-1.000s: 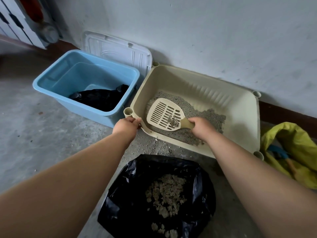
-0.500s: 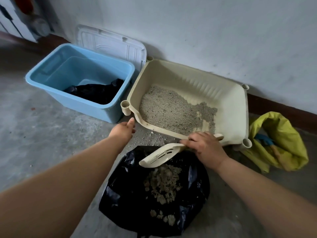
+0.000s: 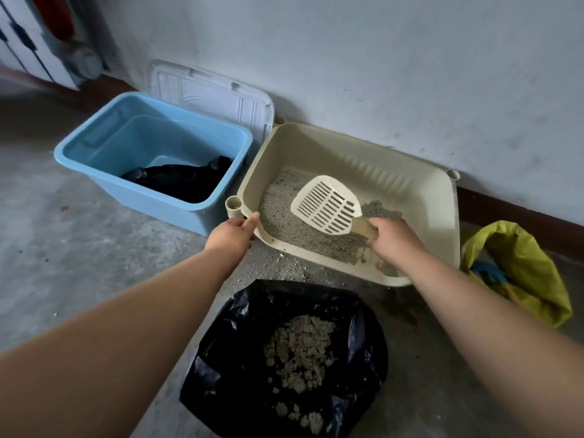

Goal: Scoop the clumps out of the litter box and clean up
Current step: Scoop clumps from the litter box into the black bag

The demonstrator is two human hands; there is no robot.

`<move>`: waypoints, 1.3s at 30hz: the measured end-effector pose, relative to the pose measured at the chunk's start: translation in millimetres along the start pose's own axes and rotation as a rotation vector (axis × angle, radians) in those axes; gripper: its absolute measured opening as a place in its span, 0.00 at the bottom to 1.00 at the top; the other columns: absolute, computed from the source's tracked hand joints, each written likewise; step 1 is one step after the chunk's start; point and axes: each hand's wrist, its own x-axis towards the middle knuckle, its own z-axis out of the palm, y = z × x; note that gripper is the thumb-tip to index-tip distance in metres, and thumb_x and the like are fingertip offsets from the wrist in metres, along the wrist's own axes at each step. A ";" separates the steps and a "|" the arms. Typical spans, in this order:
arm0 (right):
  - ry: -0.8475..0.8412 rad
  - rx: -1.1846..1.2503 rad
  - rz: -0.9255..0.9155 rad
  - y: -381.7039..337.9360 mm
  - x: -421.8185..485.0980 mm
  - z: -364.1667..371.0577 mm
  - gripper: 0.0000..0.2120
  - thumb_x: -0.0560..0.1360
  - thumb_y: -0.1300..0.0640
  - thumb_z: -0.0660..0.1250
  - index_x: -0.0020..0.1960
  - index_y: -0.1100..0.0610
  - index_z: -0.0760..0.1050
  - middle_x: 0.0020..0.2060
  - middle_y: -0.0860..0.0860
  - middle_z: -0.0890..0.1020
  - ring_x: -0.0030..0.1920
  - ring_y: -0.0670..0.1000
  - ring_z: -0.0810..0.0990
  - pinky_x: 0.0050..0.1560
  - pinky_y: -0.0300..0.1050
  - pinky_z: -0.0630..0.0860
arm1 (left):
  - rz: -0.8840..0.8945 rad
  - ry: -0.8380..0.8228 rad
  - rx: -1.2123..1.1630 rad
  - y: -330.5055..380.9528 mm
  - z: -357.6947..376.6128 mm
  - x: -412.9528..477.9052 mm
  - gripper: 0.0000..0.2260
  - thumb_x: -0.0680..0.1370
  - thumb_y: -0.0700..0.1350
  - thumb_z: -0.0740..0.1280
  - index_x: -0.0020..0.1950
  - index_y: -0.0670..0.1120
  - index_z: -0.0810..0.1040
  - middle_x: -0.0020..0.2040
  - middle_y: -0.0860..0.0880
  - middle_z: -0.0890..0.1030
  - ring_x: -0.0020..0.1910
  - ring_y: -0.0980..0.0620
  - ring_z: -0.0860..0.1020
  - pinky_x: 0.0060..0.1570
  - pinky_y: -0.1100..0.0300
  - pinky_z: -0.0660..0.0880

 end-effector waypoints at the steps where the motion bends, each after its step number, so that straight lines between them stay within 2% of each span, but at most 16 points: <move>1: -0.009 -0.074 0.039 -2.6 9.2 -3.8 0.11 0.73 0.63 0.63 0.52 0.53 0.78 0.41 0.51 0.80 0.37 0.52 0.77 0.35 0.41 0.72 | -0.003 0.005 0.007 3.7 -0.7 1.3 0.20 0.78 0.62 0.58 0.49 0.46 0.78 0.47 0.46 0.83 0.50 0.45 0.81 0.58 0.46 0.75; 5: 0.005 -0.310 0.132 -19.2 43.4 -19.5 0.12 0.73 0.63 0.61 0.53 0.56 0.78 0.40 0.51 0.78 0.39 0.54 0.77 0.39 0.42 0.72 | -0.039 0.045 0.015 10.2 -1.0 7.7 0.19 0.79 0.60 0.59 0.43 0.47 0.77 0.45 0.45 0.84 0.49 0.44 0.82 0.56 0.47 0.77; 8: 0.080 -0.541 0.165 -31.3 68.2 -38.2 0.10 0.76 0.63 0.58 0.52 0.59 0.77 0.48 0.55 0.81 0.49 0.57 0.80 0.49 0.47 0.73 | -0.047 0.049 0.045 12.5 -1.3 10.6 0.17 0.81 0.55 0.57 0.46 0.46 0.79 0.49 0.42 0.84 0.51 0.41 0.82 0.55 0.48 0.76; 10: 0.155 -0.705 0.088 -39.3 85.2 -48.9 0.08 0.76 0.62 0.59 0.51 0.57 0.76 0.49 0.55 0.80 0.49 0.56 0.79 0.48 0.47 0.70 | -0.051 0.049 0.061 15.1 -3.7 12.6 0.19 0.81 0.55 0.57 0.53 0.43 0.80 0.52 0.41 0.83 0.53 0.40 0.81 0.58 0.46 0.76; 12: 0.179 -0.821 0.049 -49.8 99.8 -52.3 0.07 0.75 0.60 0.62 0.51 0.57 0.76 0.47 0.55 0.80 0.47 0.55 0.78 0.48 0.47 0.69 | -0.069 0.051 0.133 17.4 -4.9 13.9 0.20 0.81 0.56 0.57 0.56 0.42 0.79 0.53 0.41 0.82 0.55 0.41 0.80 0.58 0.45 0.76; 14: 0.160 -0.898 0.006 -63.1 110.8 -47.1 0.08 0.73 0.59 0.63 0.51 0.57 0.77 0.45 0.55 0.79 0.45 0.55 0.77 0.47 0.47 0.69 | -0.081 0.046 0.179 18.1 -4.3 14.4 0.21 0.81 0.56 0.58 0.56 0.41 0.80 0.53 0.41 0.82 0.55 0.40 0.80 0.58 0.45 0.76; 18: 0.145 -0.949 -0.182 -90.2 130.5 -37.3 0.06 0.74 0.57 0.63 0.48 0.58 0.77 0.42 0.55 0.79 0.42 0.54 0.76 0.46 0.48 0.70 | -0.048 0.063 0.116 17.5 -0.7 20.0 0.18 0.80 0.54 0.61 0.50 0.39 0.80 0.51 0.39 0.83 0.54 0.39 0.81 0.58 0.44 0.76; 22: 0.117 -0.774 -0.260 -102.1 144.7 -31.7 0.09 0.78 0.56 0.59 0.48 0.58 0.78 0.41 0.54 0.78 0.42 0.55 0.76 0.45 0.47 0.69 | -0.053 0.059 0.139 19.8 0.0 19.4 0.18 0.80 0.52 0.60 0.51 0.38 0.80 0.51 0.38 0.83 0.53 0.39 0.81 0.58 0.44 0.76; 25: 0.009 -0.580 -0.183 -97.3 146.3 -27.7 0.10 0.77 0.58 0.60 0.53 0.60 0.77 0.49 0.57 0.79 0.49 0.58 0.78 0.49 0.48 0.71 | -0.073 0.052 0.124 21.0 -0.2 19.1 0.18 0.80 0.52 0.60 0.53 0.37 0.79 0.52 0.38 0.83 0.55 0.39 0.80 0.58 0.43 0.76; 27: -0.081 -0.402 -0.102 -83.0 146.5 -20.2 0.12 0.76 0.58 0.63 0.56 0.63 0.76 0.51 0.58 0.79 0.50 0.59 0.78 0.50 0.47 0.72 | -0.080 0.047 0.123 22.9 0.3 18.8 0.18 0.80 0.51 0.60 0.53 0.37 0.79 0.53 0.38 0.83 0.55 0.39 0.80 0.59 0.44 0.75; 30: -0.192 -0.116 -0.036 -56.9 149.9 7.7 0.13 0.76 0.63 0.62 0.58 0.66 0.76 0.55 0.61 0.80 0.53 0.60 0.79 0.51 0.45 0.72 | -0.073 0.051 0.142 25.9 0.4 18.9 0.18 0.81 0.50 0.60 0.52 0.36 0.80 0.52 0.38 0.83 0.54 0.40 0.81 0.59 0.45 0.75; 34: -0.244 0.209 0.048 -31.2 144.6 44.5 0.22 0.73 0.65 0.67 0.66 0.57 0.74 0.64 0.55 0.77 0.63 0.56 0.74 0.65 0.44 0.68 | -0.071 0.068 0.150 24.4 0.8 19.9 0.17 0.81 0.49 0.60 0.50 0.37 0.80 0.51 0.39 0.84 0.54 0.41 0.81 0.58 0.48 0.76; 39: -0.239 0.439 0.032 -16.2 133.2 60.4 0.28 0.72 0.66 0.71 0.70 0.58 0.69 0.68 0.54 0.73 0.66 0.55 0.72 0.65 0.42 0.64 | -0.076 0.091 0.158 26.0 1.7 18.3 0.17 0.81 0.49 0.60 0.51 0.37 0.80 0.51 0.40 0.84 0.54 0.41 0.81 0.55 0.51 0.75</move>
